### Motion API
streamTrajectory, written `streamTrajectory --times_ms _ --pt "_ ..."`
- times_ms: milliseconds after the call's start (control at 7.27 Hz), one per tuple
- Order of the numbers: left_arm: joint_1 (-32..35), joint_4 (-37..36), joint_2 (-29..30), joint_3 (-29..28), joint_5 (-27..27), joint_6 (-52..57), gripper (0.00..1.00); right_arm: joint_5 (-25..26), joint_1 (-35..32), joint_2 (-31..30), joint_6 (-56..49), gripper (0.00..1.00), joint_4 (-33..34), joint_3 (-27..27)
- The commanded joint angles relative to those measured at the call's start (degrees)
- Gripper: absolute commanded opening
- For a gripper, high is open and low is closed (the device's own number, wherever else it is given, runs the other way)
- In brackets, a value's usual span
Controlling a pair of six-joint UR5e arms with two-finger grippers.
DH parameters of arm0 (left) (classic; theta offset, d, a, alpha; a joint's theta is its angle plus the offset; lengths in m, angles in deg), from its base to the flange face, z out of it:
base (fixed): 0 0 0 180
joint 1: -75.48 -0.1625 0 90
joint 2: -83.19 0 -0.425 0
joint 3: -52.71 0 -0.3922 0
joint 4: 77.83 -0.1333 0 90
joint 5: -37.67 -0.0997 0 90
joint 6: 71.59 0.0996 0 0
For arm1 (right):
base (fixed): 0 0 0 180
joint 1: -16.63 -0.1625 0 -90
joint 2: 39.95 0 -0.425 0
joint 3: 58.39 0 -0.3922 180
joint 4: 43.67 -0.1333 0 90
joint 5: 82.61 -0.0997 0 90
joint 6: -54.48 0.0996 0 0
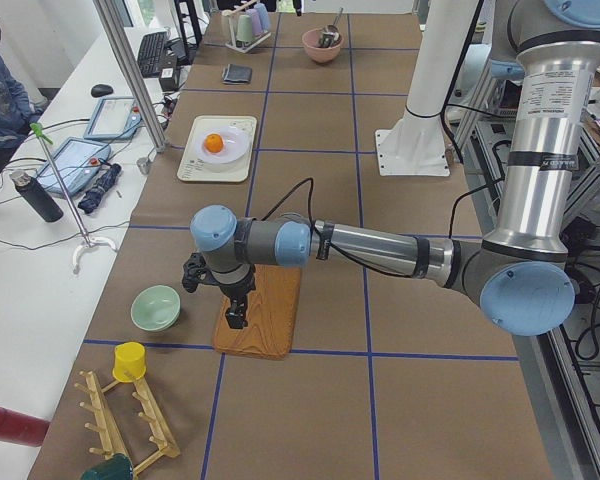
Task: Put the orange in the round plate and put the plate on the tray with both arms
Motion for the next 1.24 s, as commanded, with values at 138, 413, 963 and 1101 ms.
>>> streamTrajectory --times_ms 138,413,963,1101 --pt "0.1 1.1 -0.3 0.0 0.0 0.0 0.98 0.4 -0.3 0.0 10.5 1.00 -4.7 -0.1" --pt "0.0 1.1 -0.3 -0.1 0.0 0.1 0.98 0.5 -0.3 -2.8 17.8 1.00 -13.0 -0.5" --pt "0.0 1.1 -0.2 -0.3 0.3 0.0 0.98 0.3 -0.3 -3.1 17.8 1.00 -13.1 -0.5" --pt "0.0 1.2 -0.2 -0.3 0.3 0.2 0.98 0.2 -0.3 -3.1 17.8 1.00 -13.1 -0.5"
